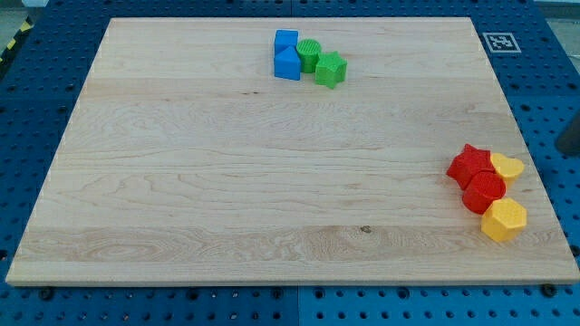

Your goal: Touch the right side of red circle

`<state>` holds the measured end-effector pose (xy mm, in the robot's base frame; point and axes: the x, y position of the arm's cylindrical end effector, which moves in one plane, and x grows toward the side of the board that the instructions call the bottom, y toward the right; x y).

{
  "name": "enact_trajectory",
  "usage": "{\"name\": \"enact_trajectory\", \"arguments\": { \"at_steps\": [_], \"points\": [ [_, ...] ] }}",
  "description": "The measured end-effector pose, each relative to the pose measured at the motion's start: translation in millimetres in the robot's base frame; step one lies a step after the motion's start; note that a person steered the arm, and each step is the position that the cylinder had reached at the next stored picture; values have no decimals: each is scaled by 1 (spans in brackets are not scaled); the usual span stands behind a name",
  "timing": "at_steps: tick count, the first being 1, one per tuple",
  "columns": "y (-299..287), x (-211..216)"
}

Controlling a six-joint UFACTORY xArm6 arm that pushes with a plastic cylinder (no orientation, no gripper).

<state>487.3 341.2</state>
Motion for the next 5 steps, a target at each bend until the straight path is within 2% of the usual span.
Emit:
{"name": "enact_trajectory", "arguments": {
  "at_steps": [1, 5],
  "points": [
    [-37, 47],
    [-65, 48]
  ]
}}
